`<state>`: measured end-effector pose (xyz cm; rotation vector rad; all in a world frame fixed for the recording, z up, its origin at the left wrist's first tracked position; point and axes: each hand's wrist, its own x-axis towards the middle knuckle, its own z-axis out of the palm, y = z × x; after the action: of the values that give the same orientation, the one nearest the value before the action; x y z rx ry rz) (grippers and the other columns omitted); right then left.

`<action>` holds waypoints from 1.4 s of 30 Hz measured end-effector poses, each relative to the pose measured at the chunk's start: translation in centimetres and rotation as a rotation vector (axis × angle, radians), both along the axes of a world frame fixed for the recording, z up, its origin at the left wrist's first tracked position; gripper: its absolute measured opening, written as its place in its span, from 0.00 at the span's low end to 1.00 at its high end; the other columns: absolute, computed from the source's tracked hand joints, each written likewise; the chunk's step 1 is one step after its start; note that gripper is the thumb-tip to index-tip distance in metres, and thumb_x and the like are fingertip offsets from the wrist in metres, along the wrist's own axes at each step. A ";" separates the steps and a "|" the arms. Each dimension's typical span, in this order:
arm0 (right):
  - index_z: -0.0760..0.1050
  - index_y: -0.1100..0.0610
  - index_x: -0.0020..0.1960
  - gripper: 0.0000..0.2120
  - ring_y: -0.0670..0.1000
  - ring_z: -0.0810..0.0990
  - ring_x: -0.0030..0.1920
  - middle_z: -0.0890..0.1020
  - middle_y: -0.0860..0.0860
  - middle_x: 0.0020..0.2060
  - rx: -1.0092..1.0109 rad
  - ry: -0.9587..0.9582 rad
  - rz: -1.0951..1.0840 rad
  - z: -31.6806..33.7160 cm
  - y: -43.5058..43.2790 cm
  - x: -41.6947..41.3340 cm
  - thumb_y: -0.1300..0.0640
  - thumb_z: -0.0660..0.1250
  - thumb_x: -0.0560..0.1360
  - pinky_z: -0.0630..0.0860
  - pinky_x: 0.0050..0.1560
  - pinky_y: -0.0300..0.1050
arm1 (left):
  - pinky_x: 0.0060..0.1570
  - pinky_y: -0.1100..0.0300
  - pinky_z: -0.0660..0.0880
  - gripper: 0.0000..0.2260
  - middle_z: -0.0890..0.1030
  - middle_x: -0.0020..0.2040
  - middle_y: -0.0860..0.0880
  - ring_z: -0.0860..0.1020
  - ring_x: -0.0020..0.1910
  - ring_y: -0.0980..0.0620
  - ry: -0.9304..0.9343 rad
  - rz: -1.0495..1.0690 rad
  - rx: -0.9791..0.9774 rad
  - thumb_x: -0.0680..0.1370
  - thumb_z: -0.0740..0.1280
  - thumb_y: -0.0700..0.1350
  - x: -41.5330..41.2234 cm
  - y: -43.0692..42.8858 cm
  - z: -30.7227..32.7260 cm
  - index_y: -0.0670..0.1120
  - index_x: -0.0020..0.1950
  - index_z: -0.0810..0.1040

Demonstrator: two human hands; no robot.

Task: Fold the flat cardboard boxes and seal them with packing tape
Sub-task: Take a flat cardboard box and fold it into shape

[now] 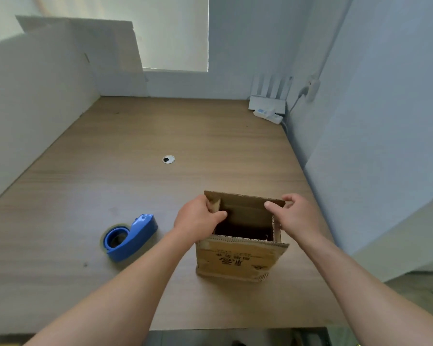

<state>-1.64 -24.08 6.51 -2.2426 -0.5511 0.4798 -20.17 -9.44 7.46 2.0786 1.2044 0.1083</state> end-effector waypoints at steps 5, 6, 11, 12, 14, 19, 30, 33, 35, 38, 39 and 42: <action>0.73 0.52 0.48 0.15 0.53 0.81 0.45 0.81 0.51 0.43 0.114 0.011 0.064 -0.3 0.1 0.1 0.47 0.76 0.72 0.79 0.41 0.49 | 0.48 0.52 0.80 0.13 0.82 0.42 0.52 0.80 0.44 0.53 -0.013 -0.050 -0.023 0.77 0.67 0.61 -0.3 0.4 -0.1 0.51 0.45 0.78; 0.73 0.53 0.49 0.14 0.53 0.81 0.46 0.81 0.51 0.43 0.135 0.032 0.083 -0.3 0.2 0.2 0.51 0.77 0.72 0.78 0.41 0.47 | 0.50 0.52 0.80 0.13 0.82 0.43 0.52 0.80 0.45 0.53 -0.049 -0.069 -0.077 0.77 0.67 0.61 -0.5 0.5 0.1 0.51 0.46 0.80; 0.70 0.51 0.57 0.23 0.41 0.74 0.46 0.76 0.43 0.48 0.051 0.030 0.217 -1.3 0.9 0.8 0.65 0.77 0.69 0.68 0.38 0.33 | 0.54 0.62 0.74 0.22 0.79 0.54 0.54 0.77 0.57 0.54 -0.072 -0.279 -0.321 0.71 0.77 0.53 -2.7 1.0 1.4 0.49 0.62 0.78; 0.71 0.51 0.56 0.22 0.40 0.74 0.45 0.76 0.43 0.47 0.034 0.018 0.240 -1.3 1.2 0.8 0.65 0.76 0.69 0.67 0.37 0.33 | 0.53 0.63 0.74 0.23 0.78 0.54 0.54 0.77 0.56 0.54 -0.038 -0.288 -0.279 0.70 0.79 0.52 -2.9 1.1 1.2 0.50 0.63 0.77; 0.74 0.53 0.50 0.17 0.43 0.76 0.46 0.78 0.46 0.46 0.002 -0.003 0.288 -1.5 1.9 1.2 0.65 0.77 0.68 0.70 0.38 0.36 | 0.47 0.64 0.75 0.19 0.77 0.51 0.54 0.78 0.51 0.55 -0.063 -0.192 -0.151 0.69 0.80 0.49 -3.0 0.8 0.4 0.50 0.55 0.78; 0.81 0.62 0.42 0.04 0.56 0.81 0.53 0.82 0.51 0.48 0.179 0.225 0.304 -1.7 1.7 2.8 0.60 0.70 0.72 0.80 0.53 0.53 | 0.57 0.54 0.77 0.42 0.70 0.63 0.52 0.75 0.58 0.51 -0.146 0.141 -0.068 0.65 0.82 0.53 -2.7 0.3 -2.4 0.52 0.74 0.64; 0.70 0.54 0.41 0.13 0.52 0.74 0.40 0.76 0.49 0.36 0.068 0.073 0.206 -9.4 0.9 -1.6 0.56 0.75 0.72 0.68 0.40 0.47 | 0.70 0.64 0.57 0.25 0.58 0.78 0.50 0.61 0.74 0.54 -0.117 -0.044 -0.104 0.81 0.65 0.50 -2.3 -0.4 -8.6 0.55 0.77 0.62; 0.71 0.54 0.66 0.21 0.53 0.76 0.61 0.77 0.50 0.61 0.029 0.061 0.276 -9.2 2.3 -1.4 0.57 0.72 0.75 0.71 0.61 0.47 | 0.66 0.65 0.58 0.24 0.63 0.74 0.50 0.64 0.66 0.60 -0.131 -0.015 -0.106 0.82 0.63 0.50 -2.6 -0.2 -9.6 0.53 0.77 0.62; 0.65 0.54 0.76 0.27 0.51 0.68 0.71 0.71 0.51 0.71 0.043 0.055 0.363 -9.2 2.9 -0.9 0.58 0.67 0.79 0.64 0.73 0.46 | 0.66 0.65 0.58 0.23 0.63 0.74 0.50 0.64 0.67 0.58 -0.132 -0.005 -0.085 0.83 0.62 0.50 -2.1 0.0 -9.9 0.52 0.77 0.62; 0.64 0.55 0.77 0.23 0.50 0.65 0.73 0.70 0.53 0.72 0.082 0.006 0.414 -9.7 3.1 -0.9 0.54 0.60 0.83 0.59 0.72 0.42 | 0.65 0.62 0.62 0.21 0.65 0.72 0.51 0.66 0.69 0.54 -0.154 0.057 -0.041 0.83 0.60 0.51 -1.3 -0.2 -10.3 0.52 0.76 0.64; 0.65 0.55 0.77 0.22 0.50 0.67 0.72 0.71 0.53 0.71 0.094 -0.003 0.399 -9.9 3.2 -1.0 0.54 0.59 0.83 0.61 0.72 0.43 | 0.65 0.61 0.63 0.20 0.66 0.71 0.51 0.67 0.69 0.53 -0.159 0.080 -0.026 0.83 0.60 0.52 -1.2 -0.2 -10.6 0.53 0.75 0.65; 0.68 0.55 0.74 0.20 0.45 0.70 0.66 0.73 0.49 0.68 0.147 -0.038 0.389 -10.6 3.0 -1.3 0.56 0.60 0.83 0.64 0.69 0.43 | 0.69 0.56 0.66 0.16 0.66 0.72 0.51 0.67 0.70 0.53 -0.207 0.152 -0.005 0.82 0.61 0.52 -1.2 -0.4 -11.5 0.54 0.71 0.69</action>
<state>-2.91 -21.08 -4.10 -2.0109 -1.0176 0.5708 -21.34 -9.86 -4.03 1.9171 1.2304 0.3810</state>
